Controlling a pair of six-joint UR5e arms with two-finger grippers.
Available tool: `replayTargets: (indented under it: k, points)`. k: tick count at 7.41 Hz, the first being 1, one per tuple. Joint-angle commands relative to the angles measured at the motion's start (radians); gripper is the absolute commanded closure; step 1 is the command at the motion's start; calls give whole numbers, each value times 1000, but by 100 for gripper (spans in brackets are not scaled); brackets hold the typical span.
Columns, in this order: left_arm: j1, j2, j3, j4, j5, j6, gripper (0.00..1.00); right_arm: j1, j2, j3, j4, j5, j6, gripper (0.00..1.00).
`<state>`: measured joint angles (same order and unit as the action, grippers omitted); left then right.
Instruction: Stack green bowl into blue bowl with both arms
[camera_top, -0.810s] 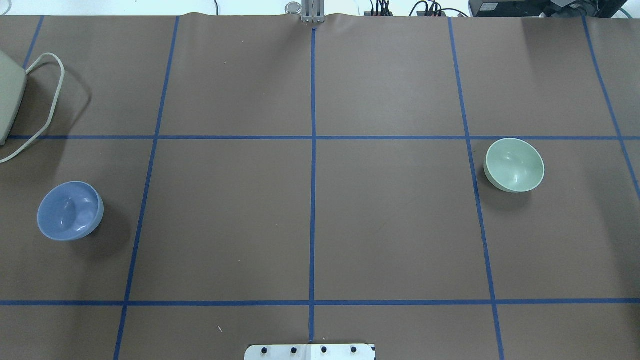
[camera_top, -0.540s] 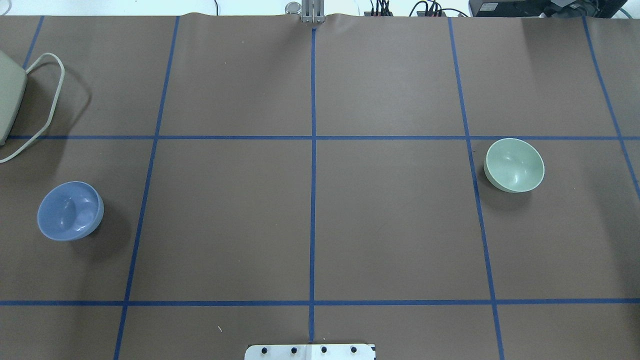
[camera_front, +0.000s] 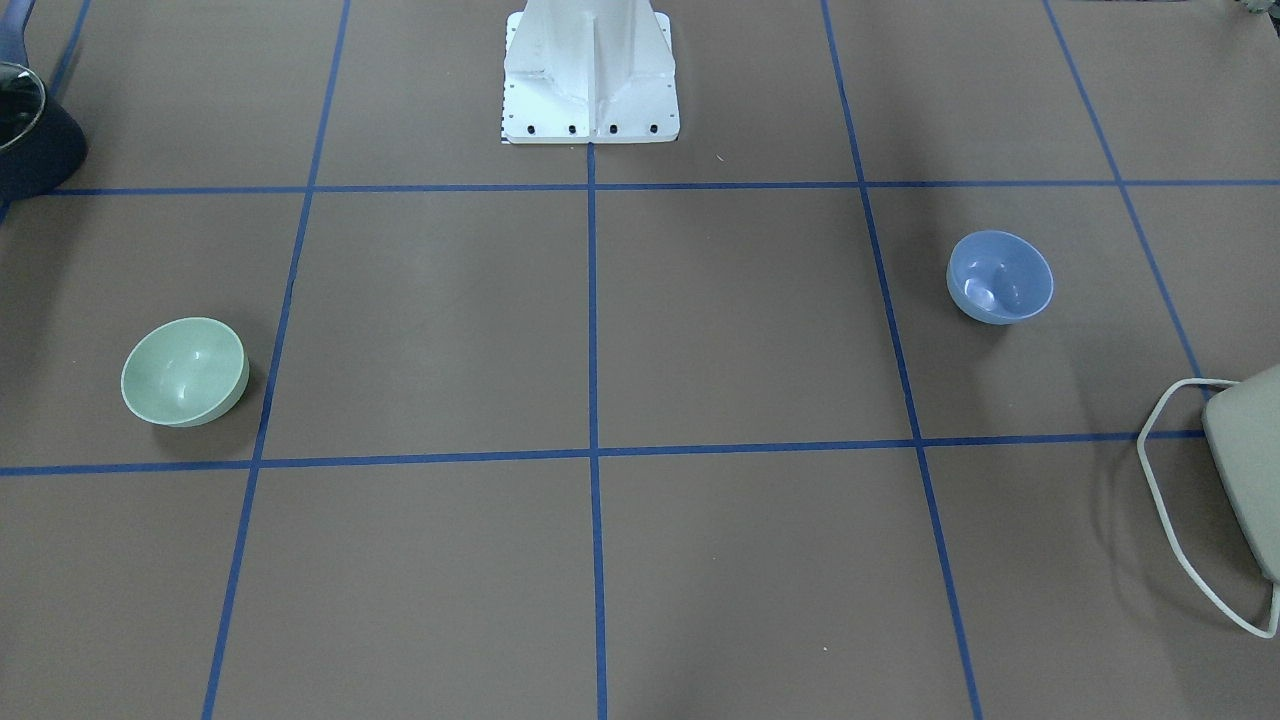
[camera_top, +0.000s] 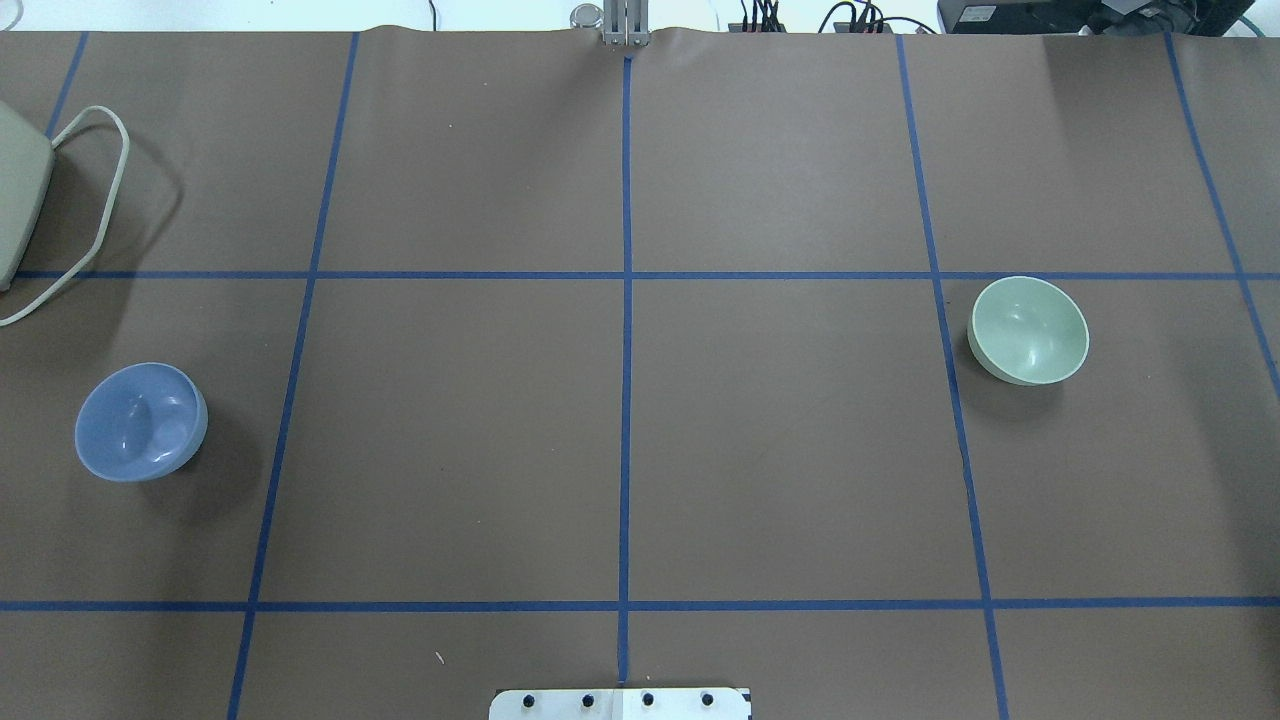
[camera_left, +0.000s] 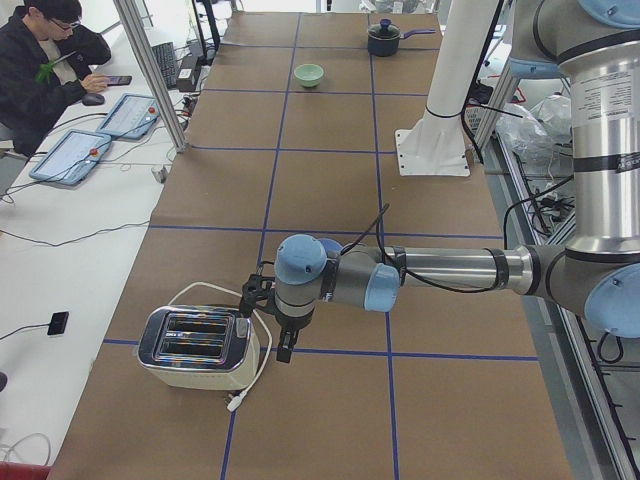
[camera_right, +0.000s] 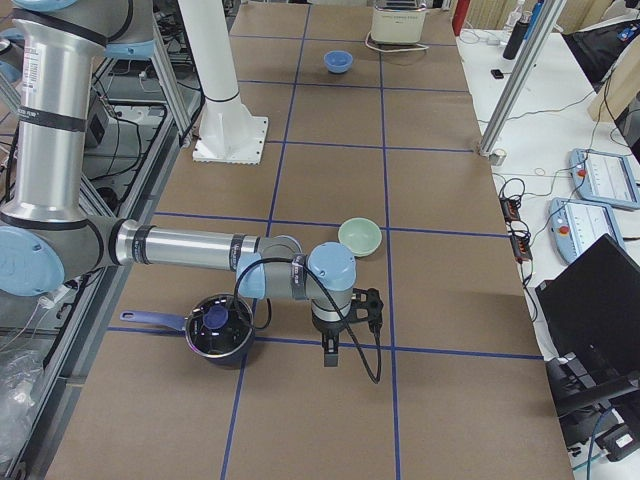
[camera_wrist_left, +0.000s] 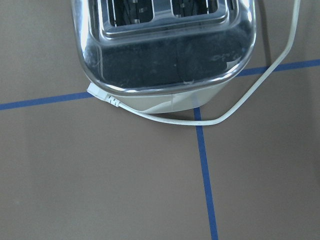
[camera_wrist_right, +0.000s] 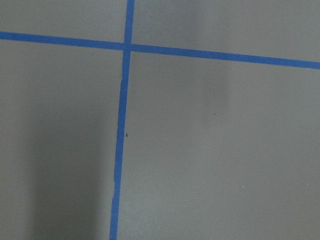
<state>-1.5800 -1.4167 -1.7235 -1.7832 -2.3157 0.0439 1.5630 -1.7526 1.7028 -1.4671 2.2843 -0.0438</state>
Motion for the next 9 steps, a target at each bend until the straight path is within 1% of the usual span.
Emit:
replayTargets:
  k: [1,2,3,4,5,6,7,8,9]
  points:
    - [0,-2,-2,-149,5,-9,2,0,-4,-21,217,44,8,0]
    - [-2,2,5,-288,7,-9,2,0,11,-22,244,78,34,0]
    - [-2,-7,15,-420,7,-13,2,-1,12,-22,260,86,38,0]
    - [1,-42,21,-441,2,-10,2,-1,16,-11,311,89,42,0]
    - [2,-21,12,-488,-23,-3,2,-1,39,-6,339,102,111,0]
    - [2,-15,28,-545,-84,-7,2,-12,50,0,379,156,186,0]
    - [6,-10,19,-548,-120,-94,1,-15,91,0,408,246,300,0]
    - [71,-14,10,-550,-143,-211,1,-15,122,3,413,341,409,0]
    - [153,-19,1,-552,-145,-352,1,-29,124,33,421,354,447,0]
